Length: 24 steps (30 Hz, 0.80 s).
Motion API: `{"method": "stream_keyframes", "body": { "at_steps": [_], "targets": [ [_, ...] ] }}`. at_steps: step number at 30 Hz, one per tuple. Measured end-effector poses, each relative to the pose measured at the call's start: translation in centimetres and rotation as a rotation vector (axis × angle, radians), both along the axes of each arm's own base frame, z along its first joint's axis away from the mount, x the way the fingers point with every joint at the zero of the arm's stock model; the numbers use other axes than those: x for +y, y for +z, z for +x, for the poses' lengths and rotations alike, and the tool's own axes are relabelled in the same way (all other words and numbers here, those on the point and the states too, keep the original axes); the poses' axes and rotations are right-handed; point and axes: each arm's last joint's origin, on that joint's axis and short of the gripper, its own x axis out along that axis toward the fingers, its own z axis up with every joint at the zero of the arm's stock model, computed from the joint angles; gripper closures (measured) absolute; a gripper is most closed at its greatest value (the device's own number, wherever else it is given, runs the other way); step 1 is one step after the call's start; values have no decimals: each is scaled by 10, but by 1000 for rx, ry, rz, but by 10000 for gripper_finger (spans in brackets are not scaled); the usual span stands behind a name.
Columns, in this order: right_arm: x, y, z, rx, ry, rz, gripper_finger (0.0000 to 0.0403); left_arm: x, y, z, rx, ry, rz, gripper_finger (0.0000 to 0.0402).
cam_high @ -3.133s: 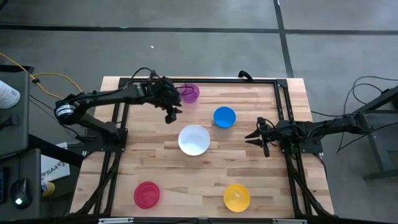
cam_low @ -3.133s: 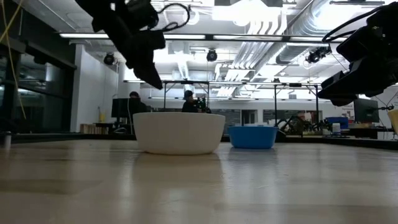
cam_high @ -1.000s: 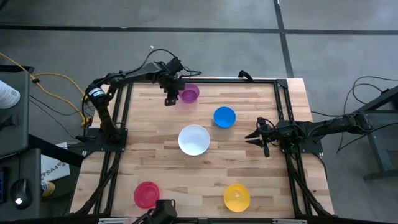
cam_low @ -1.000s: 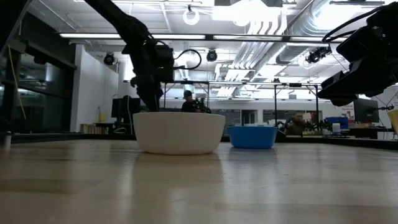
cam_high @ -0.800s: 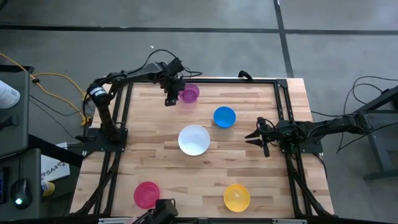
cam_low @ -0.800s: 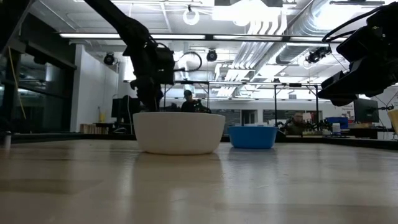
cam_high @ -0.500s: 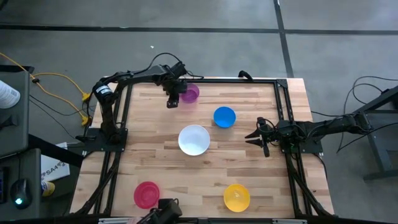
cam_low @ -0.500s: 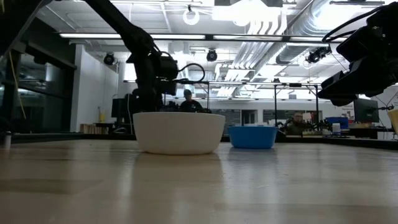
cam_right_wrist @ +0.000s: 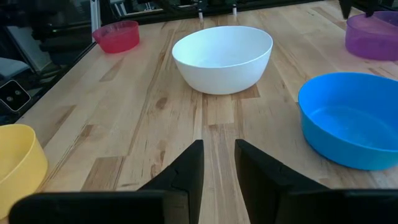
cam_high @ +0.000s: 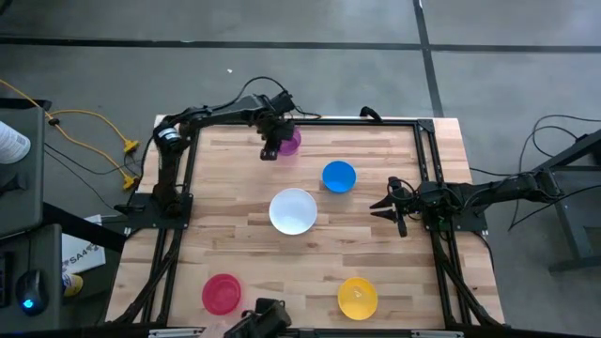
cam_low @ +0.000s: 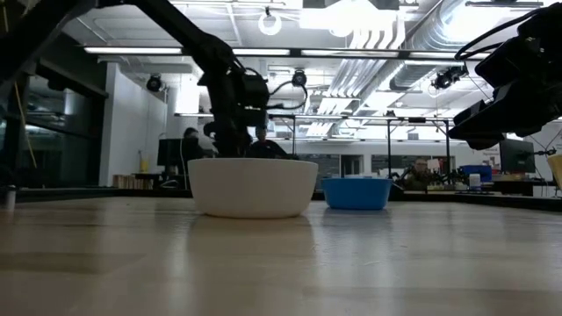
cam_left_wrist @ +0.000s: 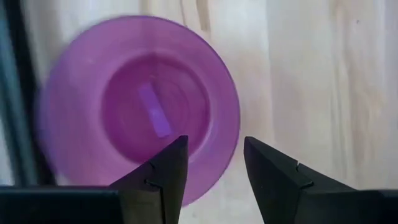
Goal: Nest bowls inside each other
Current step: Stack the purple bowl into the white bowl
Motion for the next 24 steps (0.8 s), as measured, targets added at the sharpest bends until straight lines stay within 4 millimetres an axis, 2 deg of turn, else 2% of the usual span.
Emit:
{"method": "stream_keyframes", "body": {
  "at_steps": [4, 13, 24],
  "targets": [
    [0, 0, 0, 0, 0, 0, 319, 1, 0, 9, 13, -11, -4, 245],
    [0, 0, 0, 0, 0, 0, 319, -3, 5, 12, 25, -6, -8, 245],
    [0, 0, 0, 0, 0, 0, 319, 1, -14, 17, 50, 12, -27, 245]
  ]
}}
